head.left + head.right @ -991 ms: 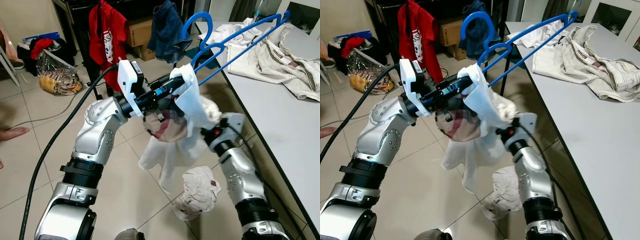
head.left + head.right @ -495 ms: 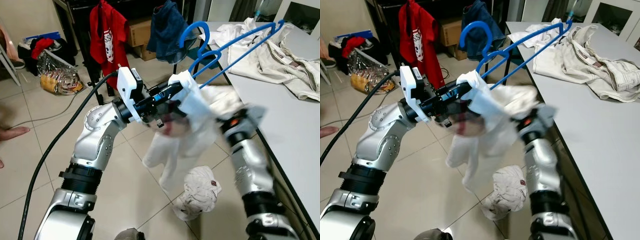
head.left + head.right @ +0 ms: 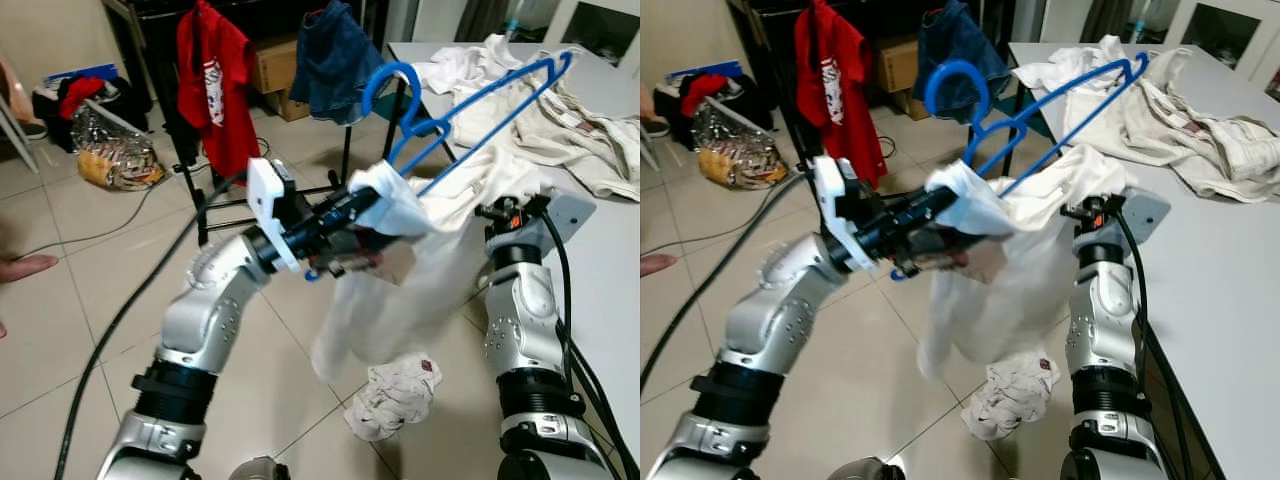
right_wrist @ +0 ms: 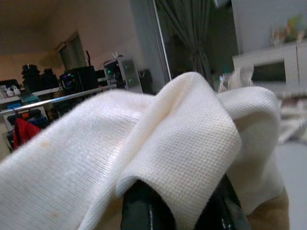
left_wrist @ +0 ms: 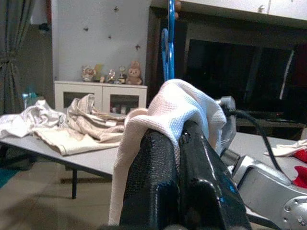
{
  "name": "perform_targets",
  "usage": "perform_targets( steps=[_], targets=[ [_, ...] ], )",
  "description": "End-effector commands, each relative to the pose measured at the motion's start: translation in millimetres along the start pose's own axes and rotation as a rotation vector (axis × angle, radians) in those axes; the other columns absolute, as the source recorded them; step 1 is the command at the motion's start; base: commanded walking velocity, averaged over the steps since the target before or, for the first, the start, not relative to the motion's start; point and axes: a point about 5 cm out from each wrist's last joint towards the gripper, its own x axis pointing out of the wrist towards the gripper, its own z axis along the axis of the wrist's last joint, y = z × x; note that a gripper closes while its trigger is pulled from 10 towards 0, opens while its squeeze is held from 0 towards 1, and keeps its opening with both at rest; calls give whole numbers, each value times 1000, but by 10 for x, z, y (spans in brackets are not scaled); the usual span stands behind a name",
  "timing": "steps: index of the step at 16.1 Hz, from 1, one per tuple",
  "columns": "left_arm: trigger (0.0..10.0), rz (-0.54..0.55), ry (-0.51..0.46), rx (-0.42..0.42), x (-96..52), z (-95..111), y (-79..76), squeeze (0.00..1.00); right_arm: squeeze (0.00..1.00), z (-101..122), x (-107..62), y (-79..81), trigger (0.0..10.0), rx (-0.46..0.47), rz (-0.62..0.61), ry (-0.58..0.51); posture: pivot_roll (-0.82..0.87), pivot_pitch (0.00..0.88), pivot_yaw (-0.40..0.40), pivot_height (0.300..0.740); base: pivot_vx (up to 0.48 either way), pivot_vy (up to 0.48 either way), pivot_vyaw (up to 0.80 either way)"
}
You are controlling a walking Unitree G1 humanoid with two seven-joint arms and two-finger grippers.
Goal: Hang hanger
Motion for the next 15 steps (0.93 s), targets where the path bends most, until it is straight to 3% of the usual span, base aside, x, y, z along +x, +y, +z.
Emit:
perform_targets(
  steps=[1, 3, 8, 12, 15],
  targets=[
    [10000, -14, -13, -2, 43, 12, -65, 0, 0, 177, 86, 74, 0, -24, 13, -86, 5, 0, 31, 723, 0, 0, 0],
    [10000, -2, -12, -14, 74, -35, -93, 0, 0, 224, 115, 111, 0, -15, 9, -107, 4, 0, 32, 723, 0, 0, 0],
    [10000, 78, -72, 24, 105, 47, -44, 0, 0, 231, 138, -44, 0, -37, -101, -106, 5, 0, 35, 723, 0, 0, 0],
    [10000, 9, -61, -16, 154, -55, -241, 0, 0, 285, 248, -88, 0, -81, -190, -114, 6, 0, 37, 723, 0, 0, 0],
    [10000, 5, -45, -52, 165, -127, -289, 0, 0, 363, 323, -56, 0, -68, -194, -139, 10, 0, 33, 723, 0, 0, 0]
  ],
)
